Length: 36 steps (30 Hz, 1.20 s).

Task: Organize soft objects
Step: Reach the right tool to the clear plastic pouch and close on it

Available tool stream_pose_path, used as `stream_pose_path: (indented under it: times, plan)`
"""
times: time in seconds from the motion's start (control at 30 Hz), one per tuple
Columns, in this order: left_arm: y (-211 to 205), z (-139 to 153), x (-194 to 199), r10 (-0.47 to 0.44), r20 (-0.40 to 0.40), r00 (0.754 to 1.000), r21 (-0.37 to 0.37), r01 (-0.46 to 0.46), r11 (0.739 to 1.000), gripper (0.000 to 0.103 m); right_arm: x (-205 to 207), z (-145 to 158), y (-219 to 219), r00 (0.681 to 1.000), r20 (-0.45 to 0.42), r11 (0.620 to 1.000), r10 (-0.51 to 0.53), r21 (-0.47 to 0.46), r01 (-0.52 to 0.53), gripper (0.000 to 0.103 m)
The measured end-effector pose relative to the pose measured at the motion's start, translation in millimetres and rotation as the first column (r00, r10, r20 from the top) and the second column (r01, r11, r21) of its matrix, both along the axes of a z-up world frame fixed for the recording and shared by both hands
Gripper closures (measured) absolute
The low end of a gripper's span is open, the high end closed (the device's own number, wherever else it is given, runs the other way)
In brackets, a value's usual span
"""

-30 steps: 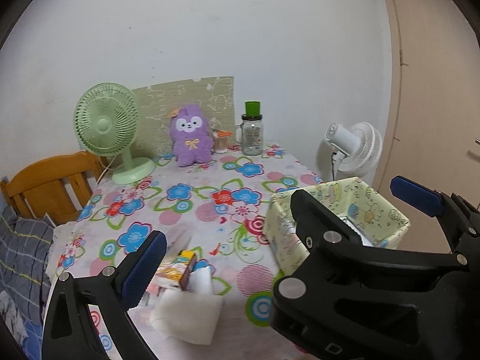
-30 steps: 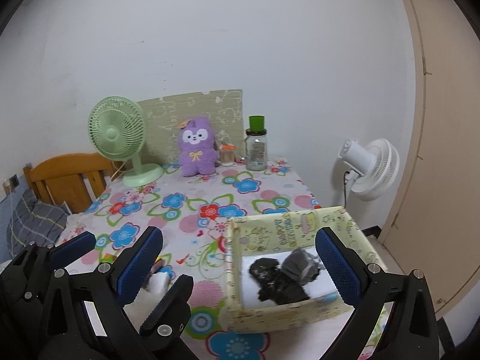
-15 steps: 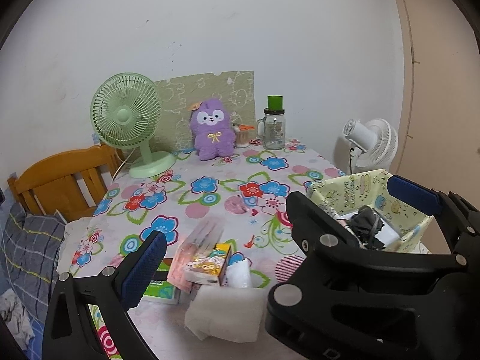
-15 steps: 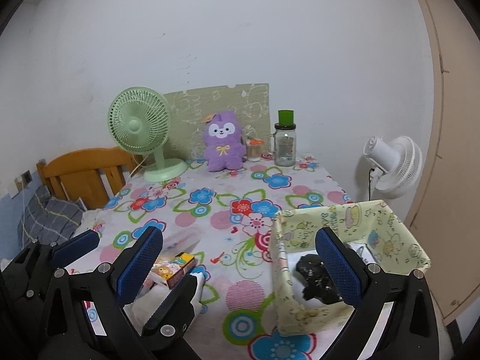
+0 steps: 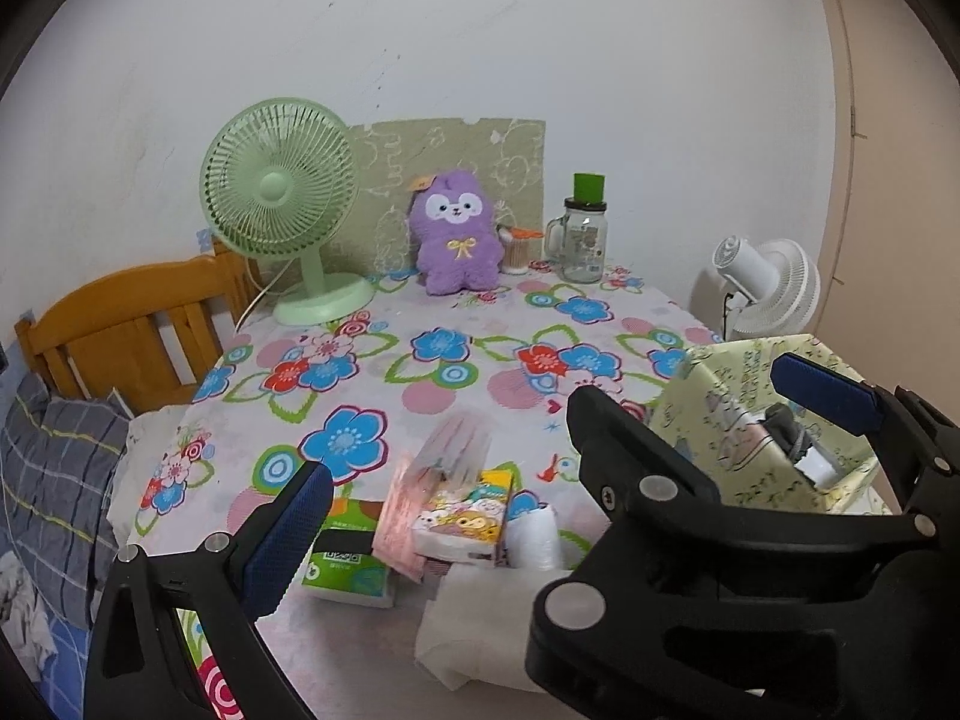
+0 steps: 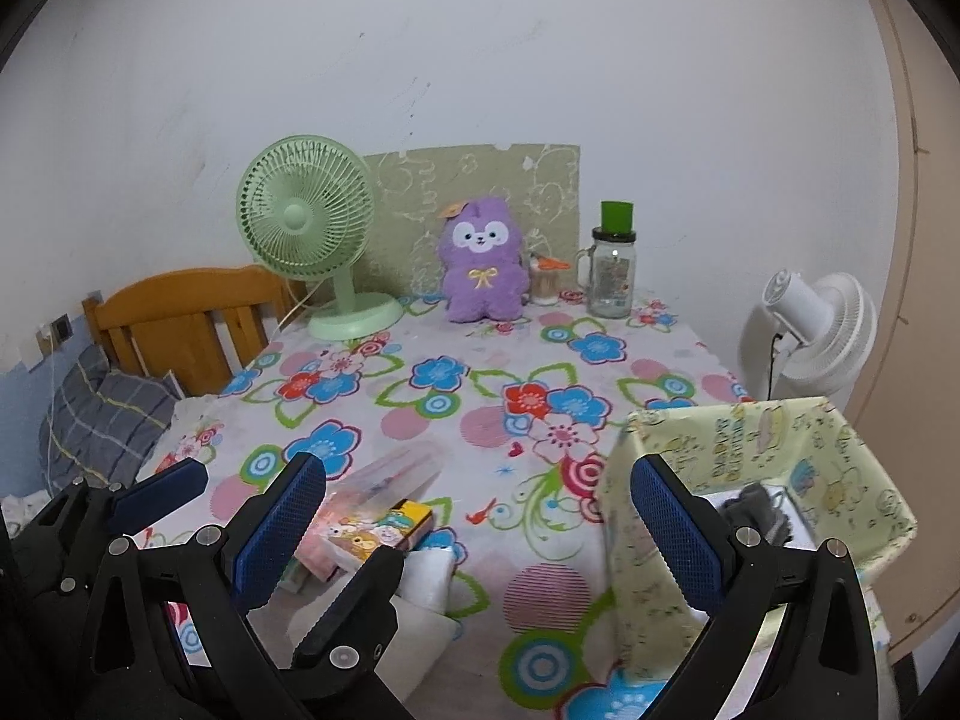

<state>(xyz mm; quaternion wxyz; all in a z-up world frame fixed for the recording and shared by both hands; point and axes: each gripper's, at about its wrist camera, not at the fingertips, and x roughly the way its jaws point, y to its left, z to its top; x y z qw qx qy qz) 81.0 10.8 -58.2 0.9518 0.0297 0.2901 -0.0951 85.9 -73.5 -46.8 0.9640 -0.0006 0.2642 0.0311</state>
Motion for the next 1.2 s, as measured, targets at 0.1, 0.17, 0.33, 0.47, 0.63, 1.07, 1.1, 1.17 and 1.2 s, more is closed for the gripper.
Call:
stream_pose_path:
  times: [0.1, 0.17, 0.33, 0.47, 0.63, 1.07, 1.1, 1.17, 1.2]
  plan:
    - [5, -5, 5, 0.005, -0.017, 1.000, 0.002, -0.005, 1.000, 0.000, 6, -6, 6, 1.000, -0.011, 1.000, 0.005, -0.003, -0.005, 0.000]
    - [8, -8, 8, 0.009, -0.027, 1.000, 0.003, -0.009, 1.000, 0.000, 9, -10, 9, 1.000, -0.023, 1.000, 0.008, -0.001, -0.008, 0.000]
    - [13, -18, 14, 0.016, -0.054, 0.998, 0.002, -0.016, 1.000, 0.000, 17, -19, 14, 0.999, -0.047, 1.000, 0.014, 0.000, -0.014, 0.000]
    - [18, -25, 18, 0.021, -0.075, 0.997, 0.003, -0.021, 1.000, 0.000, 23, -28, 19, 0.997, -0.073, 1.000, 0.021, -0.010, -0.022, 0.000]
    - [24, -32, 26, 0.029, -0.103, 0.994, -0.009, -0.030, 1.000, 0.000, 31, -35, 24, 0.995, -0.098, 1.000, 0.028, -0.011, -0.029, 0.000]
    - [40, -52, 50, 0.060, -0.174, 0.983, -0.019, -0.065, 0.998, 0.000, 55, -57, 33, 0.985, -0.170, 0.999, 0.039, 0.001, -0.040, 0.000]
    - [41, -53, 51, 0.062, -0.177, 0.982, -0.019, -0.067, 0.998, 0.000, 57, -58, 33, 0.984, -0.174, 0.999, 0.041, 0.003, -0.041, 0.000]
    - [44, -54, 54, 0.067, -0.181, 0.981, -0.018, -0.071, 0.997, 0.000, 61, -59, 35, 0.983, -0.179, 0.999, 0.046, 0.007, -0.045, 0.000]
    - [45, -55, 55, 0.071, -0.183, 0.981, -0.017, -0.075, 0.997, 0.000, 62, -60, 36, 0.982, -0.181, 0.999, 0.049, 0.009, -0.048, 0.000]
